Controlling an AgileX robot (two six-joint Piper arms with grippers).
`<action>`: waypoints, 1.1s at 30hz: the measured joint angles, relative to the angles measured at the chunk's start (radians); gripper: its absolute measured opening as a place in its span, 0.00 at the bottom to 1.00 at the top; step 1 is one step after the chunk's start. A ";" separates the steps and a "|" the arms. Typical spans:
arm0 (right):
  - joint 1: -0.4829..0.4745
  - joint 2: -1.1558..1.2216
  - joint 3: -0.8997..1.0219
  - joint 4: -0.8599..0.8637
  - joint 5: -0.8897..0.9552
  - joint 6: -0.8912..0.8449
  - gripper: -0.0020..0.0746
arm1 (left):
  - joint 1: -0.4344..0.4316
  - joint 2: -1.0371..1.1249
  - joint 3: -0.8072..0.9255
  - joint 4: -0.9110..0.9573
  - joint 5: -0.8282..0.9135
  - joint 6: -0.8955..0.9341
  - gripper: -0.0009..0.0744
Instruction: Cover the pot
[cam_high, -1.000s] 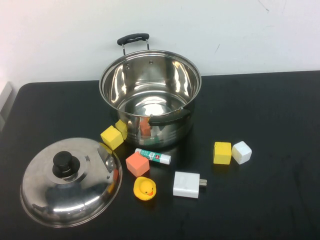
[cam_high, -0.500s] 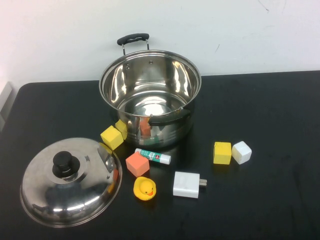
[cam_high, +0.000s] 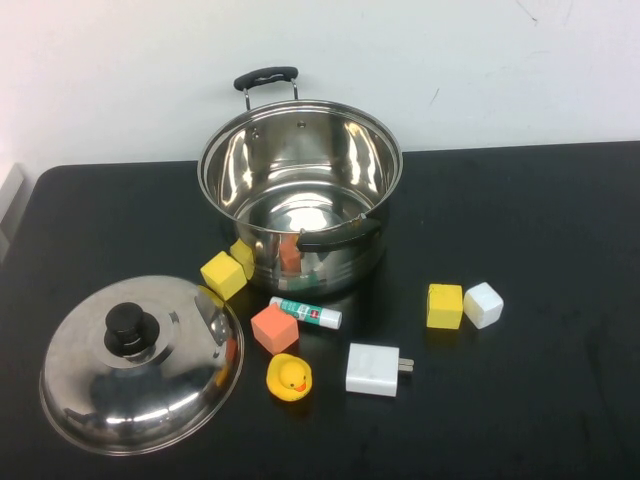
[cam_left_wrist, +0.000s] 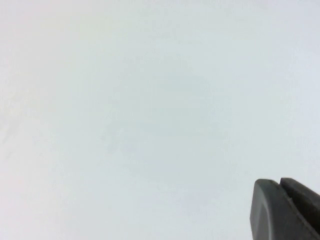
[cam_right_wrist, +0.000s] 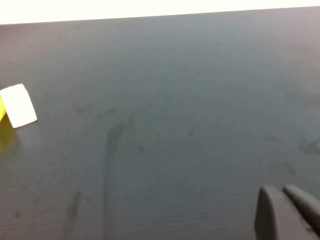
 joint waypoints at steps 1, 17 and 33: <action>0.000 0.000 0.000 0.000 0.000 0.000 0.02 | 0.000 0.000 -0.006 -0.045 0.010 0.006 0.01; 0.000 0.000 0.000 0.000 0.000 0.000 0.02 | 0.000 0.358 -0.475 -0.352 0.147 0.504 0.01; 0.000 0.000 0.000 0.000 0.000 0.000 0.02 | 0.000 0.930 -0.484 -0.033 0.067 0.288 0.37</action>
